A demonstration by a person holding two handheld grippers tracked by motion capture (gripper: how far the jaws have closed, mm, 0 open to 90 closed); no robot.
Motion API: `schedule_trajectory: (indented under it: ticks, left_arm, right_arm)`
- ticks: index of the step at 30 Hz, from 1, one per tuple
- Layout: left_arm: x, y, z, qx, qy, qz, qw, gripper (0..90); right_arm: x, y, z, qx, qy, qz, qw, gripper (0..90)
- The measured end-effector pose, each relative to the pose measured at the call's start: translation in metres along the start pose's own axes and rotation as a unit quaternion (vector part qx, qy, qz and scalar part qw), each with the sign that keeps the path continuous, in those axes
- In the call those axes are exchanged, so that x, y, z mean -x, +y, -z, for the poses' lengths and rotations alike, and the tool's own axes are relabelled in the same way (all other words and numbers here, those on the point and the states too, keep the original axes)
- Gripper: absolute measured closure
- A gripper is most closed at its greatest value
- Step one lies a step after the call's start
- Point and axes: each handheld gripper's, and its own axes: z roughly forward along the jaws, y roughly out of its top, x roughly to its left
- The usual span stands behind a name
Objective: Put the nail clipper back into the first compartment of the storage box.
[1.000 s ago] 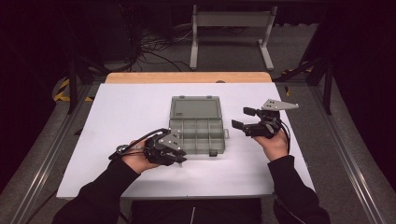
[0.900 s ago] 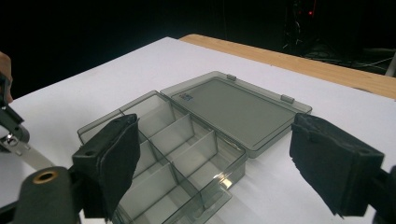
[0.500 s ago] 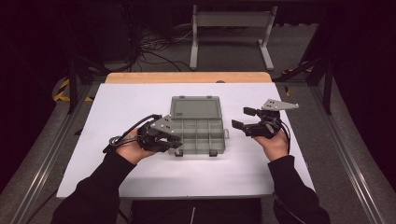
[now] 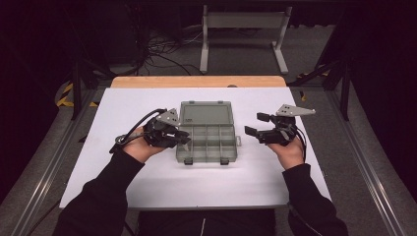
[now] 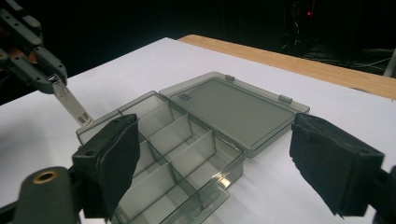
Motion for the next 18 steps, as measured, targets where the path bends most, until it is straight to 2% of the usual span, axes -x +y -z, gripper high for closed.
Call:
schedule_trajectory:
  ticks: [1, 18]
  left_arm:
    - [-0.006, 0.001, -0.001, 0.0, 0.008, 0.008, 0.9999, 77.7]
    - [-0.031, 0.004, -0.015, 0.0, 0.047, 0.043, 0.998, 77.7]
  right_arm:
    - [0.0, 0.0, 0.0, 0.0, 0.0, 0.001, 1.0, 16.4]
    - [0.001, 0.0, 0.0, -0.001, 0.0, 0.001, 1.0, 16.3]
